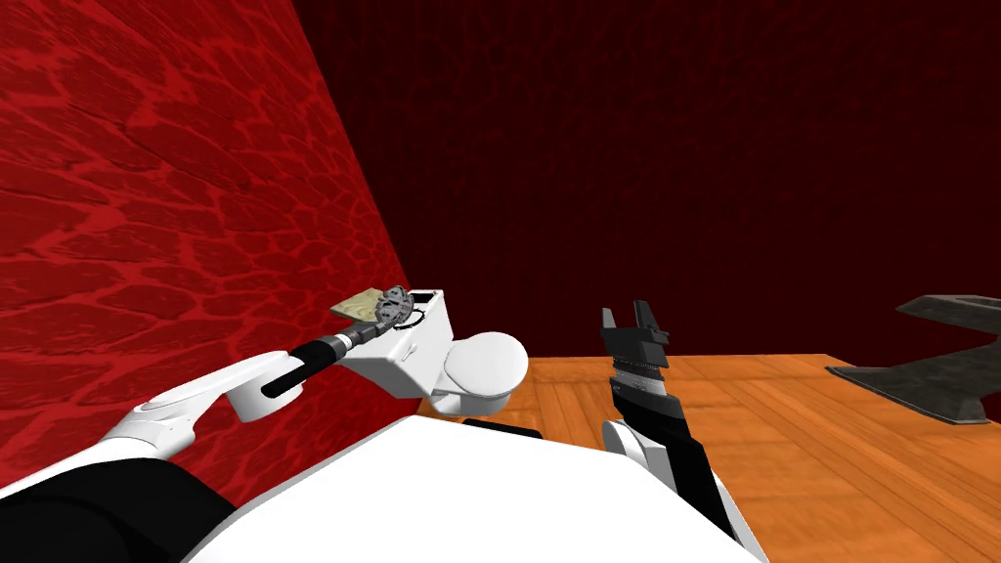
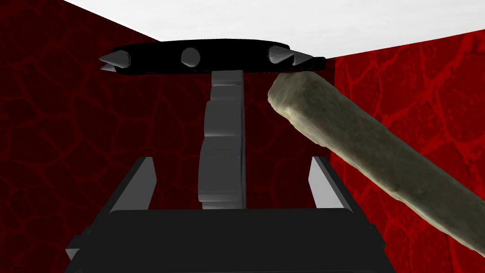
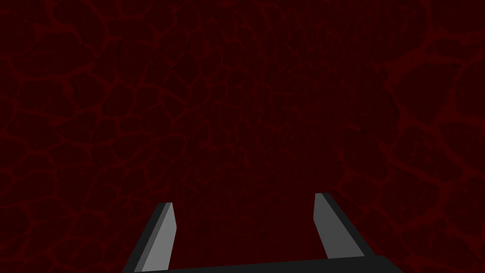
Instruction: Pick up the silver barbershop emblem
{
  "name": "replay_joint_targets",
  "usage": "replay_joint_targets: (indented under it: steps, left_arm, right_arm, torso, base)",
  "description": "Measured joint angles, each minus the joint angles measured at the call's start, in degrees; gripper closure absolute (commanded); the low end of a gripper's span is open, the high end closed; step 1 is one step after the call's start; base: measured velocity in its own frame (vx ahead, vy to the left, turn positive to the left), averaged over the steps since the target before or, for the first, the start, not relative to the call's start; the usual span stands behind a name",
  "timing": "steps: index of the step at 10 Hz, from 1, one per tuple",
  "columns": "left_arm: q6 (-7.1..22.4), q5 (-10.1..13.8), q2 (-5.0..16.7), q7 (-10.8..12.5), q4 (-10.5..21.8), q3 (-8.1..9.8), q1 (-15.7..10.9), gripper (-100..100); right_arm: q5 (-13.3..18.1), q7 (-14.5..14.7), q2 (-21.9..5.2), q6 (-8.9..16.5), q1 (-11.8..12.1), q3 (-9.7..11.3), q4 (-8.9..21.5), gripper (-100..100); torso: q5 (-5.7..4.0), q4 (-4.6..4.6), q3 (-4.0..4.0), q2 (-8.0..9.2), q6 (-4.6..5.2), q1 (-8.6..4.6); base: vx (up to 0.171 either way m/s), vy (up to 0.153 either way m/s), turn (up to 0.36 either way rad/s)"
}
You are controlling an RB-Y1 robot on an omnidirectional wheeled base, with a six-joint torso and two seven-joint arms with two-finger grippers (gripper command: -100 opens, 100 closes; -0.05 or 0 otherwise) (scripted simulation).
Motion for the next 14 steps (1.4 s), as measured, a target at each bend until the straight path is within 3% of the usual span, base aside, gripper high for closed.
replay_joint_targets:
  steps: [2,6,8,10,12,14]
  left_arm:
    - [-0.3,-1.5,-0.5,0.9,2.9,-2.2,-2.8,-100]
    - [-0.1,-1.6,-0.2,1.3,8.4,-3.17,-7.7,-100]
    - [-0.7,-2.9,-0.2,2.5,11.8,-5.66,-11.3,-100]
    - [-1.1,-3.1,-0.2,2.7,15.5,-6.17,-14.7,-100]
    - [-0.9,-3.1,-0.2,2.8,17.0,-5.81,-14.6,-100]
    - [-1.7,-4.8,-1.0,3.4,20.3,-8.12,-17.6,-100]
  right_arm:
    - [0.0,0.0,0.0,0.0,0.0,0.0,0.0,0]
    - [0.0,0.0,0.0,0.0,0.0,0.0,0.0,0]
    - [0.0,0.0,0.0,0.0,0.0,0.0,0.0,0]
    - [0.0,0.0,0.0,0.0,0.0,0.0,0.0,0]
    - [0.0,0.0,0.0,0.0,0.0,0.0,0.0,0]
    - [0.0,0.0,0.0,0.0,0.0,0.0,0.0,0]
  torso:
    - [0.13,0.03,0.14,0.29,0.06,0.3]
    - [0.17,-0.15,-0.28,-0.42,-0.07,0.45]
    - [0.25,-0.04,0.02,0.1,-0.06,0.72]
    - [0.23,-0.11,-0.15,-0.21,-0.17,0.69]
    - [0.3,-0.19,-0.28,-0.39,-0.4,0.92]
    - [0.44,-0.12,-0.01,0.13,-0.28,1.21]
  base:
    - [-0.134,0.027,-0.112]
    - [-0.026,0.008,-0.073]
    - [-0.135,0.023,-0.109]
    - [-0.015,-0.008,0.011]
    - [-0.05,-0.007,-0.184]
    - [-0.151,0.038,-0.076]
